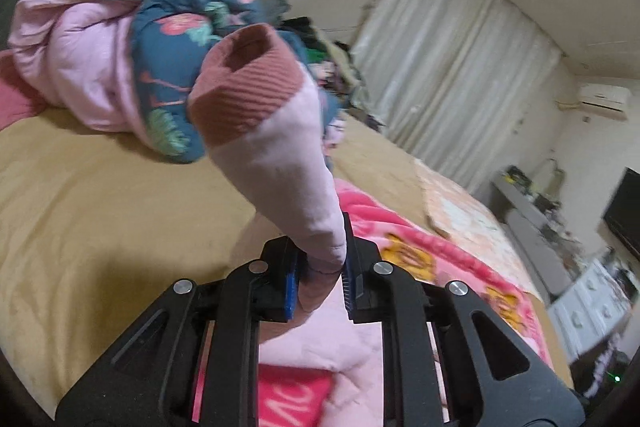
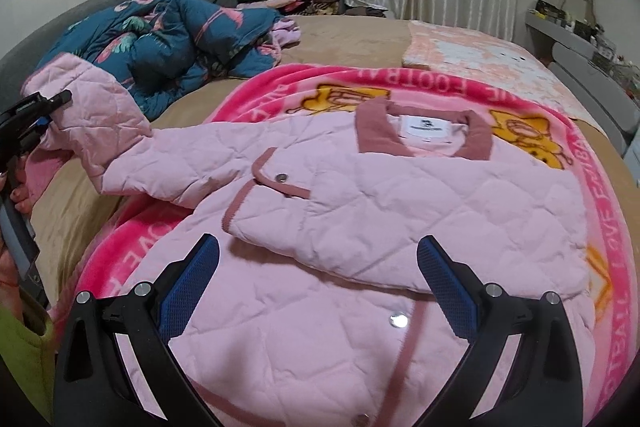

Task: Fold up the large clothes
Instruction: 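Lift the sleeve with the left tool and carry it toward the jacket body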

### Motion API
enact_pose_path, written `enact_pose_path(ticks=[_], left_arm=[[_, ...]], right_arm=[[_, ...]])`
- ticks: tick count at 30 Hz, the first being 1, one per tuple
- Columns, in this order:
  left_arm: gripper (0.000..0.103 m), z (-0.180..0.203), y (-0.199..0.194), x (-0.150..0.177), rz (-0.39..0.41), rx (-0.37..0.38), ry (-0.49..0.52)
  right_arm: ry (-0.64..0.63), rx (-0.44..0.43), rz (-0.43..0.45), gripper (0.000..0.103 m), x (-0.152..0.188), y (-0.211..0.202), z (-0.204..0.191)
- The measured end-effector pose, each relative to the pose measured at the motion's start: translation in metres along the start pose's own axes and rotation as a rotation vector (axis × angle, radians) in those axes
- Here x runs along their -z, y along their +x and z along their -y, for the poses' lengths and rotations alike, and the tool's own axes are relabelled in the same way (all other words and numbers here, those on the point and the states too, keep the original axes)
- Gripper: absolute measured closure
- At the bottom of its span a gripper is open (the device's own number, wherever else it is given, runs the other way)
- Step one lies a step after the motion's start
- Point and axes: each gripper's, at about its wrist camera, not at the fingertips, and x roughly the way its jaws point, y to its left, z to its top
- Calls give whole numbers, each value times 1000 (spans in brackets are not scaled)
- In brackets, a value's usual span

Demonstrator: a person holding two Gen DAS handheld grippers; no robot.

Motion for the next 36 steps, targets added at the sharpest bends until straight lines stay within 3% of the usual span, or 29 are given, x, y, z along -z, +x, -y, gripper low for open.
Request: enact_pose_path(ticks=[6,18,25,36], left_arm=[[93,27,-20,1,12,43,30],[94,92,-42,-8,15,33,150],[94,117,-49,0,13,11,195],[94,163,-50,9,14,13,284]], right_arm=[[15,-7,28,4,1,-23,14],[68,-40,125,4,2,-74,51],[55,29,166,4,8,-93,72],[107,29,207,4,21,-88,109]])
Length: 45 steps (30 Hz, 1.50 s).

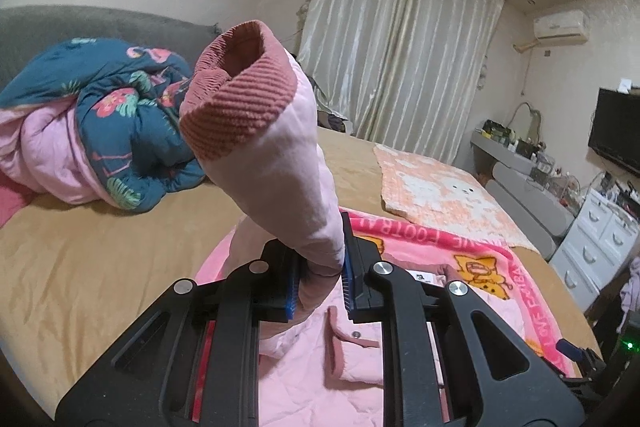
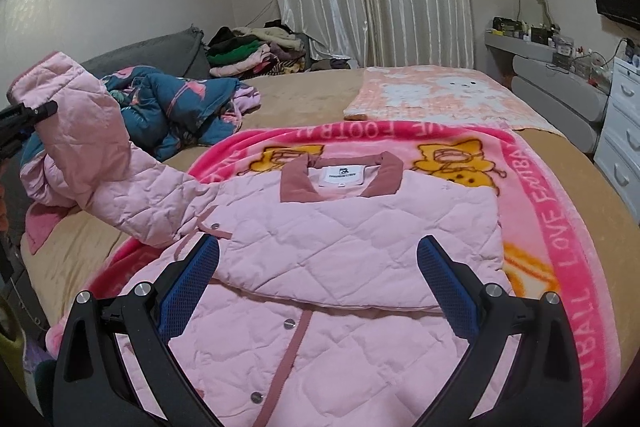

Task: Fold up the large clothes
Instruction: 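Lift the sleeve with the left tool and carry it toward the jacket body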

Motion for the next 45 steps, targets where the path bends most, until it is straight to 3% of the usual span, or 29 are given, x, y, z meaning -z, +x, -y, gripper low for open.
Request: enact_pose_path(ticks=[10,18,45], left_arm=[[94,75,11,12,-18,93,88],[93,122,25,33,-64,158,132],[89,208,76,152,-269,271,354]], right_arm=[[111,54,39,4,0,-8,50],[130,102,63,4,5,-19,71],[392,124,46,4,17,-27,149]])
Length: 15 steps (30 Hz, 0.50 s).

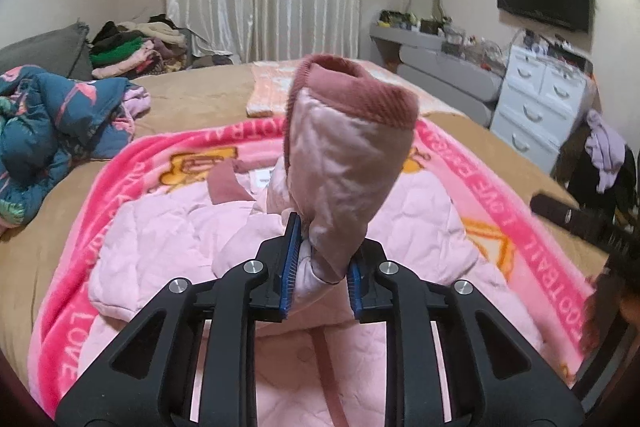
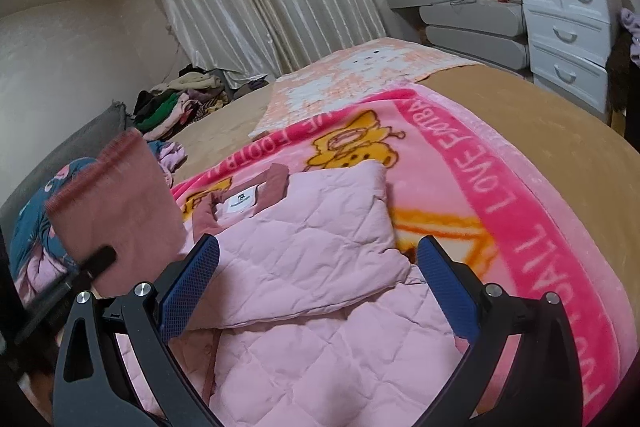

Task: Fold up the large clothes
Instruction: 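Lift the sleeve with the left tool and carry it toward the jacket body, then lay the sleeve on the jacket front and open the left tool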

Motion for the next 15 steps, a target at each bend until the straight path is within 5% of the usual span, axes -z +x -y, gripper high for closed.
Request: enact_pose_path(ticks=[9,15], left_arm=[[81,26,33,33,-110,31,80],[59,36,49,50,-198,71,104]], right_arm=[[22,9,-12,4,0,4,6],[28,21,-20,4,1,8,10]])
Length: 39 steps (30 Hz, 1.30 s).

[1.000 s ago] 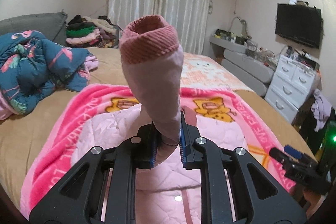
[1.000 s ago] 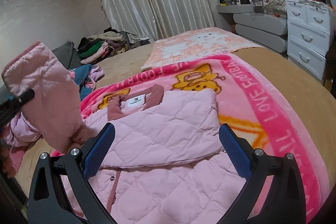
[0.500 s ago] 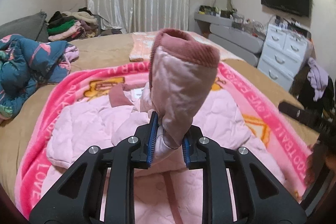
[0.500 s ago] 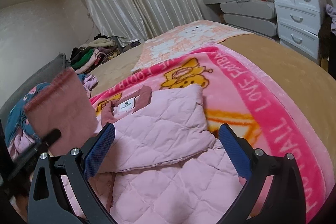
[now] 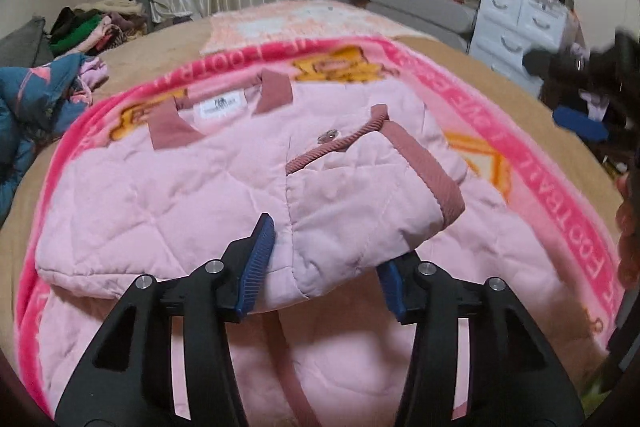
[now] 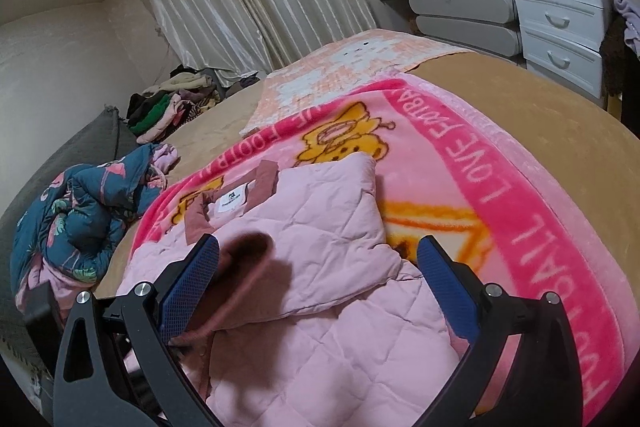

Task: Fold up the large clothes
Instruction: 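Lay the sleeve on the jacket front and open the left tool, then grasp the brown-trimmed front edge with the right tool and fold it inward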

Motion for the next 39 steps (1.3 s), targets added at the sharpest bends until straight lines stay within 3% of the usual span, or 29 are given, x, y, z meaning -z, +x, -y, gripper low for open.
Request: enact_pose_path(ticks=[4,6,13,18,28,33,39], left_arm=[[47,3,3,8,-44,8,19],[28,2,1,11,-55,16,20],[13,-3,-16,14,-59,51,1],[10,-28,-36,11,-45,63,-68],[9,-131,-64,4,11,-145,-268],[9,-163,-75,8,26,-224,-309],[9,-194,-68,14,-10,-299,-329]], right_arm=[[1,-4,-17,4,1,5,0],[-2,-5,-27,4,2,9,-1],[-20,-22,-55,4,6,16,-8],[-12,-61,-99,4,11,24,-11],[-52,-189,-310,4,55,64,-58],[-31,-200,-377,4,72,76,-67],[-4,-202,-475,4,99,99,-73]])
